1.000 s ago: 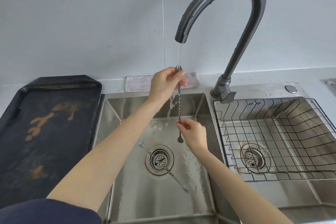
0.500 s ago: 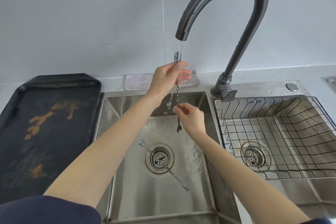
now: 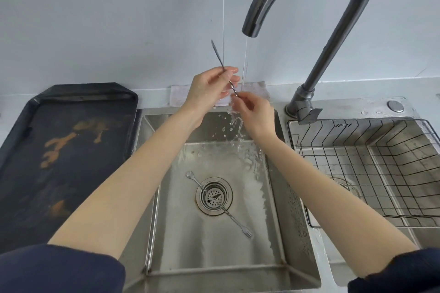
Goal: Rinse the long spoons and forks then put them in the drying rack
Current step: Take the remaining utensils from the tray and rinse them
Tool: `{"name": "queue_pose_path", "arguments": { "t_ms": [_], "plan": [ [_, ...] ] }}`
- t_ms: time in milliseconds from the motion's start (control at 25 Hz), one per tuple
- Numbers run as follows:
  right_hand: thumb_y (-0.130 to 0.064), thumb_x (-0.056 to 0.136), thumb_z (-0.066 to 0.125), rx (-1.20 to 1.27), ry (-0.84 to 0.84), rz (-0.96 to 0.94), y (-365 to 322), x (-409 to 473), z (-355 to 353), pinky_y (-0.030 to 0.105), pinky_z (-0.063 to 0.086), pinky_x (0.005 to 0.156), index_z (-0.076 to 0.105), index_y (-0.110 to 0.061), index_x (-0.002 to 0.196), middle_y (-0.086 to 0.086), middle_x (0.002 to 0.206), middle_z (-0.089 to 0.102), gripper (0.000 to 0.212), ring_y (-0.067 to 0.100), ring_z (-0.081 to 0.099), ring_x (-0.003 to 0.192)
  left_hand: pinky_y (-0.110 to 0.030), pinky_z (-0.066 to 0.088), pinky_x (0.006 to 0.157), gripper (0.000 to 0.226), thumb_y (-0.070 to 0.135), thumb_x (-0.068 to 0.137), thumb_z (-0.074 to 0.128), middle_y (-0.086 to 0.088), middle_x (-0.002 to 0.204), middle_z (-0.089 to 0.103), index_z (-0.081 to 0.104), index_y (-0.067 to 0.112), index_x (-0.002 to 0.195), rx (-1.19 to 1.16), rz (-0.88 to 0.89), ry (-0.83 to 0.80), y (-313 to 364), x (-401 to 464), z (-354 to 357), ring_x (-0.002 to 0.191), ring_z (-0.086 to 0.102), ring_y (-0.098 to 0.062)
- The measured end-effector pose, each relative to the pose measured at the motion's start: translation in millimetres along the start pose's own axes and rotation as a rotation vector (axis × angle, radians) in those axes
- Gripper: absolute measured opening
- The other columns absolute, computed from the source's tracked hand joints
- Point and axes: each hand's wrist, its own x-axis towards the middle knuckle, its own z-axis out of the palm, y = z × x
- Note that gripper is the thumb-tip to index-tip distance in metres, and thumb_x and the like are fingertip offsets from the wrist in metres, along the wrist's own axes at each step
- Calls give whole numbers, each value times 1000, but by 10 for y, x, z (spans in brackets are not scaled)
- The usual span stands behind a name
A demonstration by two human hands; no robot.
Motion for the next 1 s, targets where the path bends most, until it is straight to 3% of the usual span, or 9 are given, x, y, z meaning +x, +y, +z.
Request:
{"name": "queue_pose_path", "arguments": {
  "t_ms": [80,240,440,560,720,840,920,1000],
  "plan": [
    [-26,93,53,-40,-44,-4,37,-12,15,28,47,63,69,-14,100,2,81,71,22,18,64,72,-15,54,80,23,15,95,48,4,79,65,63,5,109,-12,-10,44,-52,-15,-55,65,64,3],
    [-24,90,57,-151,-151,32,342,-133,83,39,54,84,70,-15,103,8,94,76,21,24,68,91,-13,54,68,13,17,94,50,4,77,65,64,14,93,-85,-97,138,-178,-42,-171,66,65,-4],
    [-20,91,55,-356,-275,60,676,-383,146,34,50,80,68,-13,105,9,96,72,20,27,64,96,-13,57,63,12,17,93,53,-2,84,68,61,10,99,-209,-259,242,-503,-143,-345,61,68,-3],
    [-22,93,52,-458,-365,124,885,-525,169,35,49,80,67,-13,106,10,98,68,22,29,61,101,-17,58,63,9,14,95,48,-12,98,66,54,11,90,-265,-356,312,-796,-260,-454,66,69,-8],
    [-23,94,51,-537,-467,153,1196,-685,249,36,48,83,65,-13,110,10,113,60,24,28,58,105,-27,57,77,13,13,100,36,-17,108,61,45,9,92,-317,-542,364,-1283,-462,-519,74,67,-15],
    [-20,95,49,-617,-563,197,1405,-797,307,35,47,87,63,-12,114,11,118,57,25,28,56,110,-32,44,95,19,11,100,34,-17,116,59,50,3,96,-364,-751,378,-1681,-634,-578,99,57,-22],
    [-18,94,48,-661,-613,222,1550,-864,355,35,46,91,63,-14,114,11,120,57,26,28,55,112,-34,42,99,21,8,99,36,-12,96,61,49,4,83,-403,-876,429,-1892,-742,-591,99,53,-22],
    [-16,94,47,-696,-651,233,1669,-937,410,35,46,92,63,-16,114,11,121,57,26,28,55,112,-33,44,95,27,6,98,37,-7,78,53,45,7,72,-478,-974,508,-2075,-828,-578,81,55,-20]
  ]
}}
